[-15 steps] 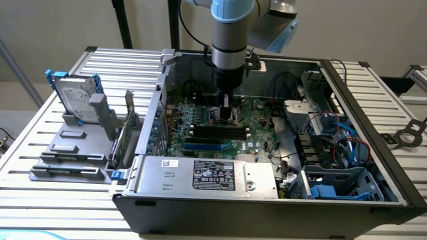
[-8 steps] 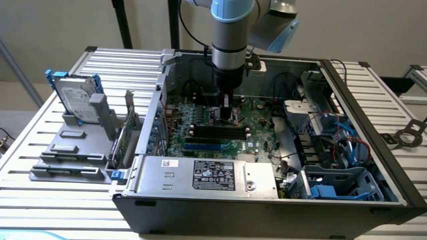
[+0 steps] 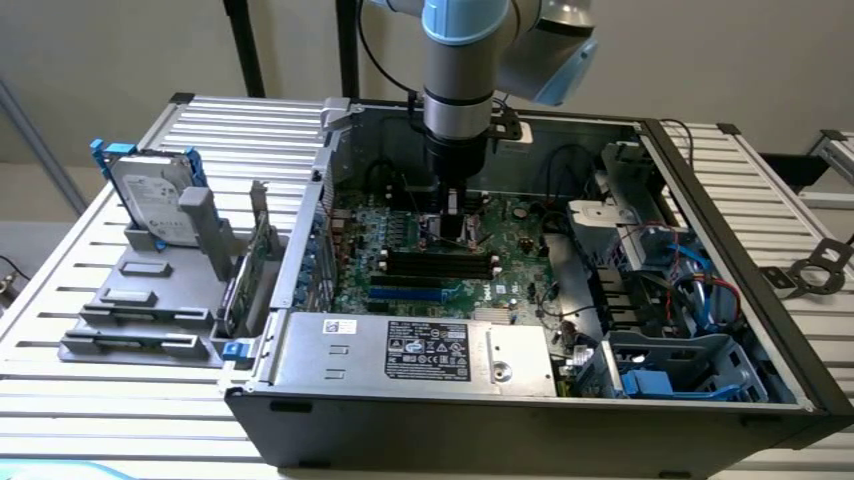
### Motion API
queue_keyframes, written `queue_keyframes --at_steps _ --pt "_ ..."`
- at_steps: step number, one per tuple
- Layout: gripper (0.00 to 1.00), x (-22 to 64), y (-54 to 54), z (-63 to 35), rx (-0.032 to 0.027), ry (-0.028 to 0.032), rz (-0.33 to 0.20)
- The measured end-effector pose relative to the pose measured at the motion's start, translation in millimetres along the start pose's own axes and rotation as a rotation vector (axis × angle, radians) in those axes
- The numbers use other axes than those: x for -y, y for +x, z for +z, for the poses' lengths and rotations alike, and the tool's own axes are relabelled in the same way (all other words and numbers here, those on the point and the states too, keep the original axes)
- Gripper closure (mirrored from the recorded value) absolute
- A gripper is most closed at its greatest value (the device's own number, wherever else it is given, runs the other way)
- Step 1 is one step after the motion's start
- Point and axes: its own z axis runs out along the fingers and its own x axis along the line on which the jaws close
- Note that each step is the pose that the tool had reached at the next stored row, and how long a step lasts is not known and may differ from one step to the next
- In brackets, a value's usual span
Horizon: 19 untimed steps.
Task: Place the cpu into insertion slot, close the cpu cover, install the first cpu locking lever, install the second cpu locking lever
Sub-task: 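Place the cpu into insertion slot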
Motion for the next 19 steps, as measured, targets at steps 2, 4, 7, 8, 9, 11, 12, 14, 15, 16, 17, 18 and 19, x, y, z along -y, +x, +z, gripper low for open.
queue_keyframes --at_steps 2,4,7,8,9,11,12,14,15,16,17,18,19 --pt "0.46 0.0 0.0 0.0 0.0000 -0.0001 0.000" --pt "0.46 0.0 0.0 0.1 0.0000 -0.0001 0.000" --pt "0.46 0.0 0.0 0.1 0.0002 -0.0001 0.000" --pt "0.46 0.0 0.0 0.1 0.0002 0.0000 0.000" --pt "0.46 0.0 0.0 0.2 0.0001 0.0000 0.000" --pt "0.38 0.0 0.0 0.2 0.0003 -0.0001 0.000" --pt "0.38 0.0 0.0 0.2 0.0004 -0.0001 0.000" --pt "0.38 0.0 0.0 0.2 0.0005 -0.0001 0.000" --pt "0.38 0.0 0.0 0.2 0.0006 -0.0001 0.000" --pt "0.38 0.0 0.0 0.1 0.0007 -0.0001 0.000" --pt "0.38 0.0 0.0 0.0 0.0007 -0.0001 0.000" --pt "0.38 -0.1 0.0 -0.5 0.0008 0.0000 0.000" --pt "0.38 -0.1 0.0 -1.2 0.0007 -0.0001 0.000"
